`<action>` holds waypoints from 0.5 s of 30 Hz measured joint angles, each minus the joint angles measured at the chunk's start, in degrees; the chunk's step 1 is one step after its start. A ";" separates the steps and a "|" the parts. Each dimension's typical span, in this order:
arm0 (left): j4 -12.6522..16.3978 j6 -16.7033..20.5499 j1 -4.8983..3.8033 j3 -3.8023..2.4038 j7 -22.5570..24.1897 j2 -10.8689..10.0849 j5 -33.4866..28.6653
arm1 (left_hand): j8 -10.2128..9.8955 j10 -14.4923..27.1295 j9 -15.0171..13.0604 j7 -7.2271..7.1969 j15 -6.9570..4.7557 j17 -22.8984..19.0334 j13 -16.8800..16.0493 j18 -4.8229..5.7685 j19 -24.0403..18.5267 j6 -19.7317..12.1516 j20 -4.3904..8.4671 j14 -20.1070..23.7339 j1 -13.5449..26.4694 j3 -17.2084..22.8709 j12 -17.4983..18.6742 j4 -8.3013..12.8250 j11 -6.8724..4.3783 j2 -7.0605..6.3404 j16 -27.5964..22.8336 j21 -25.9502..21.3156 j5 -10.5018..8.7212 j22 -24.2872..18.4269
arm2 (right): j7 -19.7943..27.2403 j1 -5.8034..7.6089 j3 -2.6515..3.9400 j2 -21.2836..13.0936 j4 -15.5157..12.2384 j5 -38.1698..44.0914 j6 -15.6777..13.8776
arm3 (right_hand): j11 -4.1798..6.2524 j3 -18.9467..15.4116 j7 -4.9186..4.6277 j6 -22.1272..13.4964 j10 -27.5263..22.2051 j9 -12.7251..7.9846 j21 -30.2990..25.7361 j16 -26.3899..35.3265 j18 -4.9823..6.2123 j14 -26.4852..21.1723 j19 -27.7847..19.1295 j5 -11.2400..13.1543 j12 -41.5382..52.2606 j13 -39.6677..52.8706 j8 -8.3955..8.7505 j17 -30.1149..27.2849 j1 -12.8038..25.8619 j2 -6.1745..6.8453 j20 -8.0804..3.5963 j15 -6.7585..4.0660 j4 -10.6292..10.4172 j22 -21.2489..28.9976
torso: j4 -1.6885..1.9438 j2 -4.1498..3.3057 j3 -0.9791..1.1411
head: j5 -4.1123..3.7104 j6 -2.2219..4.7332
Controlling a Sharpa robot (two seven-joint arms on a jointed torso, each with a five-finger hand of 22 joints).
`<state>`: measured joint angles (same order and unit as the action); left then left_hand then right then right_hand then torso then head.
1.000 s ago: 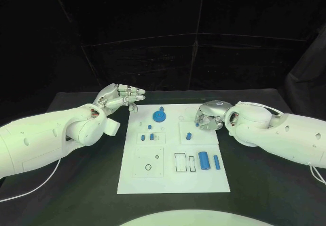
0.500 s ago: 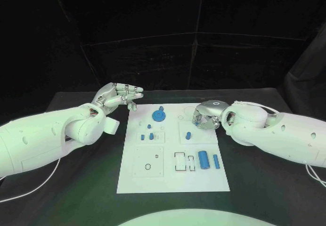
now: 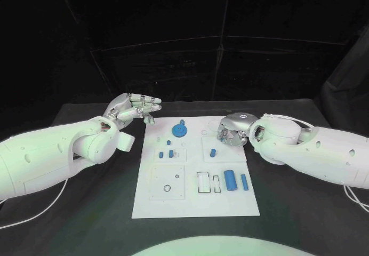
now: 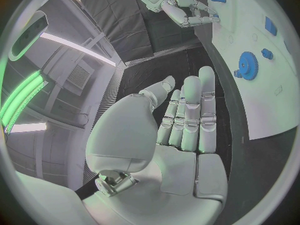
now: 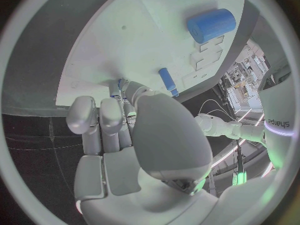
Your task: Assemble the parts on the task board
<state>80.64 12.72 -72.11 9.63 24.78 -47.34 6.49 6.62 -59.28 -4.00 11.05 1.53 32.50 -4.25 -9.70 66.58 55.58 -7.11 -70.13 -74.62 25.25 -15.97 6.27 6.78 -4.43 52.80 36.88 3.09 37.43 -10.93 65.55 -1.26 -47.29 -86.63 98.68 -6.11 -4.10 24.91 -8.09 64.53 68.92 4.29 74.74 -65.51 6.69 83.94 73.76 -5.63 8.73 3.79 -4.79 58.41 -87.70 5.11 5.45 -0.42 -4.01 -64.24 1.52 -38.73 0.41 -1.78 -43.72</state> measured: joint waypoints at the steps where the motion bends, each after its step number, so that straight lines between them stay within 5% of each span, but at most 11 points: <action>1: -0.01 -0.01 0.00 0.00 -0.11 0.00 -0.01 | 0.04 0.00 0.00 0.00 0.00 -0.04 0.05 0.00 0.00 0.00 0.00 0.00 -0.06 0.11 0.00 0.11 0.00 -0.06 0.00 0.00 0.00 -0.03 | -0.15 -0.01 0.00 0.04 -0.01 0.10 0.00 | -0.08 0.19 -0.06 0.07 0.08 0.00 0.15 -0.03 0.00 0.00 0.00 0.00 0.00 0.00 0.01 0.00 0.14 0.02 0.00 0.00 0.18 -0.11 | 0.00 0.00 0.01 | -0.03 -0.04; 15: -0.08 -0.08 0.00 0.00 -1.38 -0.20 -0.11 | 0.04 0.20 0.00 0.01 0.00 -0.17 0.10 0.00 0.00 -0.01 0.00 0.00 -0.06 0.13 0.00 0.46 0.20 -0.06 -0.24 0.00 0.00 -0.02 | -1.37 -0.42 -0.22 -1.61 -2.15 1.40 -2.49 | 0.11 3.41 0.08 0.33 0.29 -0.09 1.41 -0.69 -0.93 0.00 0.81 -0.56 -0.62 -0.04 0.19 -0.01 2.18 0.98 -0.02 0.00 2.14 -1.79 | -0.09 0.07 0.04 | -0.19 -0.24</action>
<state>80.56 12.64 -72.11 9.63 23.41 -47.54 6.39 6.65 -59.07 -4.00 11.06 1.54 32.32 -4.15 -9.70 66.58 55.57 -7.11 -70.14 -74.68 25.38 -15.97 6.73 6.98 -4.49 52.56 36.88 3.09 37.41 -12.30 65.14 -1.48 -48.90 -88.78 100.08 -8.61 -3.99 28.32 -8.01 64.86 69.21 4.20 76.15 -66.20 5.75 83.94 74.57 -6.20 8.12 3.75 -4.61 58.39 -85.52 6.09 5.42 -0.41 -1.87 -66.03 1.43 -38.66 0.45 -1.97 -43.96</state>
